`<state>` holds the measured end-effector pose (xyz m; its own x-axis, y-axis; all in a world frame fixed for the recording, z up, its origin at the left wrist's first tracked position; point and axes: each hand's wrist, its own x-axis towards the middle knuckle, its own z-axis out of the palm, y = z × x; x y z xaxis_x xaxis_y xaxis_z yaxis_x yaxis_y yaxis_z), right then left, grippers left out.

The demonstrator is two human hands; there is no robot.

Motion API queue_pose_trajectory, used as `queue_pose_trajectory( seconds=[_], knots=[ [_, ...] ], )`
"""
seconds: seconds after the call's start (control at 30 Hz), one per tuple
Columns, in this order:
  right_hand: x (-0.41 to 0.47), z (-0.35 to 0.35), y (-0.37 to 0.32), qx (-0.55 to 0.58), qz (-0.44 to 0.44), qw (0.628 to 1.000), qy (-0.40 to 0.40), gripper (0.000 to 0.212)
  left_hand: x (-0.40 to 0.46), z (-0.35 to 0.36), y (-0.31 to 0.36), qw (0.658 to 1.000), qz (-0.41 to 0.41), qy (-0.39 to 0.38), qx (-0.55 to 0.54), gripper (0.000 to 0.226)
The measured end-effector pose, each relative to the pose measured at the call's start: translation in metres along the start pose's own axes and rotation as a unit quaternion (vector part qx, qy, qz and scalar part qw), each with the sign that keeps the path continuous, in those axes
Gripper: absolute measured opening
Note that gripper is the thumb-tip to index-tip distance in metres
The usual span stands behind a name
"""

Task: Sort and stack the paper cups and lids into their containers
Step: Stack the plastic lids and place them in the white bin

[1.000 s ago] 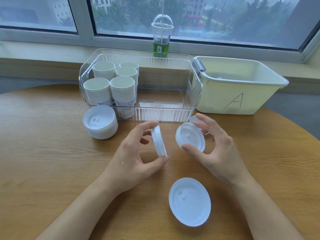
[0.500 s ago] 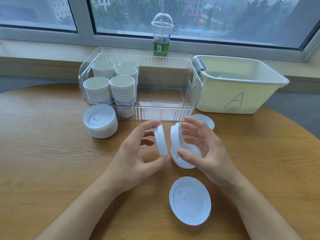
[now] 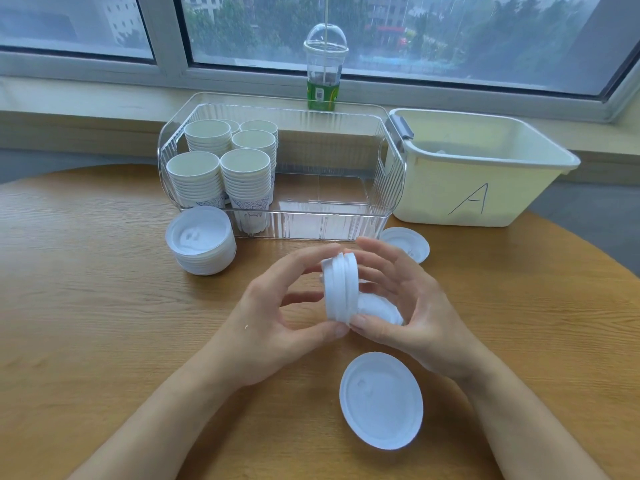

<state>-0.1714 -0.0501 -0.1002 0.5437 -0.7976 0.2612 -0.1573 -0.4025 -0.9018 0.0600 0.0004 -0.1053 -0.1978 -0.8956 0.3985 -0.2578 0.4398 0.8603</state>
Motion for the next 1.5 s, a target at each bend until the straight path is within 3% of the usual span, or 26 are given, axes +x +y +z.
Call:
queue_pose_trajectory(
  seconds=[0.63, 0.8, 0.97, 1.23, 1.4, 1.5],
  knots=[
    [0.001, 0.002, 0.000, -0.045, 0.001, 0.999, 0.006, 0.083, 0.000, 0.002, 0.004, 0.999, 0.029, -0.003, 0.033, 0.079],
    [-0.001, -0.014, -0.003, -0.176, 0.019, 0.984, 0.023, 0.090, -0.001, -0.002, -0.004, 0.997, 0.009, 0.014, 0.075, 0.072],
    [-0.005, -0.028, 0.004, -0.284, 0.068, 0.956, -0.022, 0.100, -0.001, -0.002, -0.006, 0.997, -0.006, 0.021, 0.080, 0.071],
    [-0.006, -0.026, 0.008, -0.292, 0.068, 0.953, -0.049, 0.097, 0.000, -0.008, -0.008, 0.995, -0.011, 0.043, 0.084, 0.073],
    [-0.005, -0.030, 0.011, -0.317, 0.042, 0.948, -0.001, 0.090, 0.001, -0.011, -0.008, 0.995, -0.014, 0.052, 0.080, 0.073],
    [-0.004, -0.029, 0.008, -0.248, 0.042, 0.967, 0.042, 0.086, 0.000, -0.009, -0.008, 0.996, -0.012, 0.048, 0.075, 0.073]
  ],
)
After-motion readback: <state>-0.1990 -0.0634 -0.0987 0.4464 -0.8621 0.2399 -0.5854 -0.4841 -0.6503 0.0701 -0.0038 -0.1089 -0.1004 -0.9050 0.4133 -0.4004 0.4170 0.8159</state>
